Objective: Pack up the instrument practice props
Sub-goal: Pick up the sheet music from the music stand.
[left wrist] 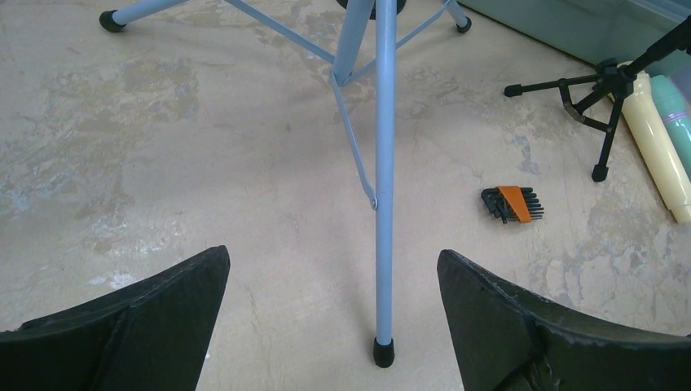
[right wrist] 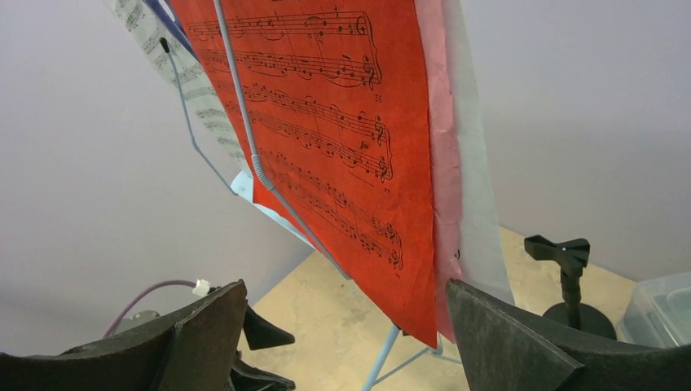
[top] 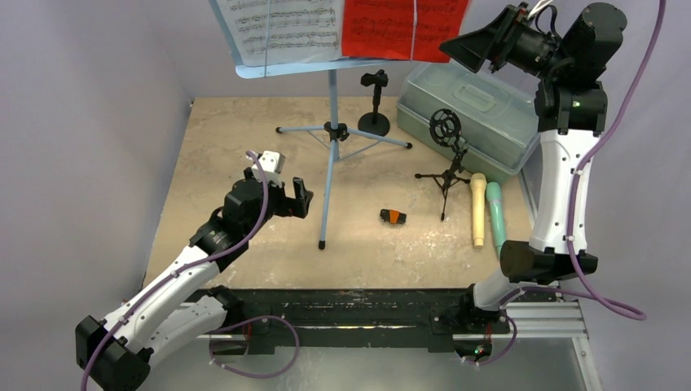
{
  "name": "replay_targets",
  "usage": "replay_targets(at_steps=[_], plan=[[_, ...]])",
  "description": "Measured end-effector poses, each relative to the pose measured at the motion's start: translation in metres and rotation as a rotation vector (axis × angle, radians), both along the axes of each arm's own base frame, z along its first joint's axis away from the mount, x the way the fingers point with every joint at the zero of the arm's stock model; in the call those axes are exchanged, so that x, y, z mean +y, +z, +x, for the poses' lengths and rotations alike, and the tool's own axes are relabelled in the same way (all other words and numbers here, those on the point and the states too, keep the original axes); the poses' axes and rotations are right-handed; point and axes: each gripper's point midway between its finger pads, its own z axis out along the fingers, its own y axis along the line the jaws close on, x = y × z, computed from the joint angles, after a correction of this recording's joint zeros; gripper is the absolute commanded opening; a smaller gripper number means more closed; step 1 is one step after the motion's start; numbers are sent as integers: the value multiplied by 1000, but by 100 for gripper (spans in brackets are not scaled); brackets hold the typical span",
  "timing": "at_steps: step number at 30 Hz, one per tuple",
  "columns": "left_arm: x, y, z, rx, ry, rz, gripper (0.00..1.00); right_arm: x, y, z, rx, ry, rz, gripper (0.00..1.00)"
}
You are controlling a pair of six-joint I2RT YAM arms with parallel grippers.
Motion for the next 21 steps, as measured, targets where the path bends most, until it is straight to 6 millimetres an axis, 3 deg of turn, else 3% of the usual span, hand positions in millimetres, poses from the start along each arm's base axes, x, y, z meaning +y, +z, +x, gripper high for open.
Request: replay_targets(at_steps=[15, 21], plan=[[0, -1, 0, 3, 0, 1, 99, 11, -1, -6, 15, 129, 36, 66], [-1, 2, 1, 0, -3, -2, 98, 12, 1, -1, 3, 145, 38, 67]])
